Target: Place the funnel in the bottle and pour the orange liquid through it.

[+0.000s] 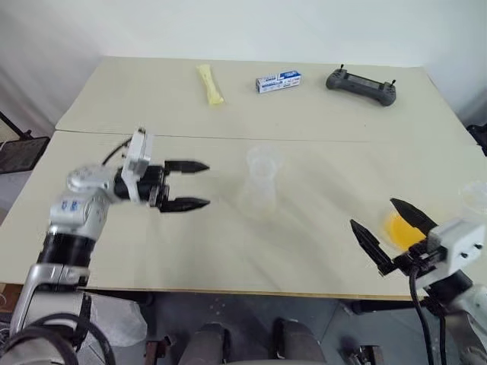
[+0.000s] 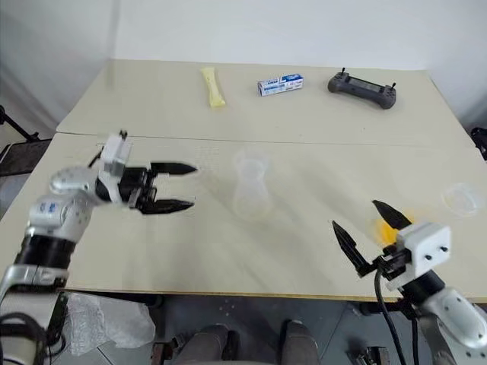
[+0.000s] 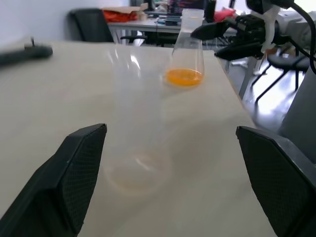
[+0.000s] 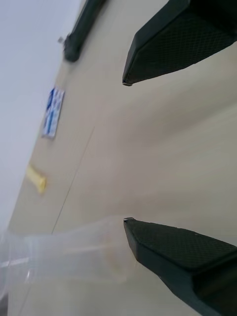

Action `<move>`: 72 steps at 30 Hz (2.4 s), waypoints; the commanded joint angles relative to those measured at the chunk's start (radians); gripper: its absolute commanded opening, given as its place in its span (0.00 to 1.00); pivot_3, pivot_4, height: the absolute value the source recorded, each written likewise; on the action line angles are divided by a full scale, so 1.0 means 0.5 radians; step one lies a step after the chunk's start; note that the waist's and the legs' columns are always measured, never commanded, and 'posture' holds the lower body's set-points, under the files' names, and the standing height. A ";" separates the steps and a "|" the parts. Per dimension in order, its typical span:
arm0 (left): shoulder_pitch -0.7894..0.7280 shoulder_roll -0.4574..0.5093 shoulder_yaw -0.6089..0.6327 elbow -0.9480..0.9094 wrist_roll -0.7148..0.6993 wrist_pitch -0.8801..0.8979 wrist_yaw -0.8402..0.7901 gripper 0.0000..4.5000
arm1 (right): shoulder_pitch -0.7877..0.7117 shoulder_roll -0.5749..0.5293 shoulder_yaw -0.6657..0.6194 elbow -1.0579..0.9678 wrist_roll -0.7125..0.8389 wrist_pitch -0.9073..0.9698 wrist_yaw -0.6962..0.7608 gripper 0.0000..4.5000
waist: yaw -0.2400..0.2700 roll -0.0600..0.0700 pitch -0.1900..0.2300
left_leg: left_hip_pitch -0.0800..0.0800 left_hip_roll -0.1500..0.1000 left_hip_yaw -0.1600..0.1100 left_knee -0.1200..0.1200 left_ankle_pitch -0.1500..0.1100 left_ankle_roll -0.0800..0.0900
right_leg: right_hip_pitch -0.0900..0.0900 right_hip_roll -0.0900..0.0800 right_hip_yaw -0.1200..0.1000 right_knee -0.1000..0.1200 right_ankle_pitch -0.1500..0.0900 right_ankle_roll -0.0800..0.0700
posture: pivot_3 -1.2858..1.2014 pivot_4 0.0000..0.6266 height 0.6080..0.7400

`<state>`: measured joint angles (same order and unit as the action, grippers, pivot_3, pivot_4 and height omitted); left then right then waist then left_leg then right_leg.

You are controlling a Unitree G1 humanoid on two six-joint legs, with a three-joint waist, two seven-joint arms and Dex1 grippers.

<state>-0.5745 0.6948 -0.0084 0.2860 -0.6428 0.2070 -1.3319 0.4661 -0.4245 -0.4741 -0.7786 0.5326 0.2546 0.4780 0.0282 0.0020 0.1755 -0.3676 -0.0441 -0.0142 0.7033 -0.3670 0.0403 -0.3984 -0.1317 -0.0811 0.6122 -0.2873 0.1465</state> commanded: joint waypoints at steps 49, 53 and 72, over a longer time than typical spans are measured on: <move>0.192 -0.295 0.170 -0.330 0.042 0.125 -0.049 0.99 | -0.058 -0.016 -0.596 -0.143 0.527 0.262 -0.611 1.00 | -0.010 0.009 -0.004 | 0.023 0.003 0.020 -0.013 -0.002 0.001 | 0.009 0.001 0.038 -0.006 -0.001 -0.002 | 0.52 0.24 1.00; 0.153 -0.301 0.157 -0.277 0.054 0.113 -0.087 0.99 | -0.021 0.065 -0.576 -0.215 0.526 0.243 -0.683 1.00 | -0.010 0.009 -0.004 | 0.023 0.004 0.020 -0.014 -0.002 0.001 | 0.008 0.002 0.038 -0.007 -0.001 -0.002 | 0.52 0.24 1.00; 0.161 -0.300 0.158 -0.272 0.072 0.107 -0.106 0.99 | -0.171 0.164 -0.489 0.004 0.295 0.206 -0.799 1.00 | -0.012 0.009 -0.004 | 0.023 0.003 0.020 -0.016 -0.002 0.001 | 0.008 0.001 0.039 -0.009 -0.001 -0.002 | 0.52 0.24 1.00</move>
<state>-0.4989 0.5459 0.0594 0.1742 -0.6047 0.2690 -1.3883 0.3894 -0.3343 -0.7110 -0.7758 0.6969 0.3898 0.0852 0.0224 0.0067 0.1736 -0.3562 -0.0424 -0.0040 0.6950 -0.3681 0.0410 -0.3945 -0.1309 -0.0617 0.6073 -0.2880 0.1453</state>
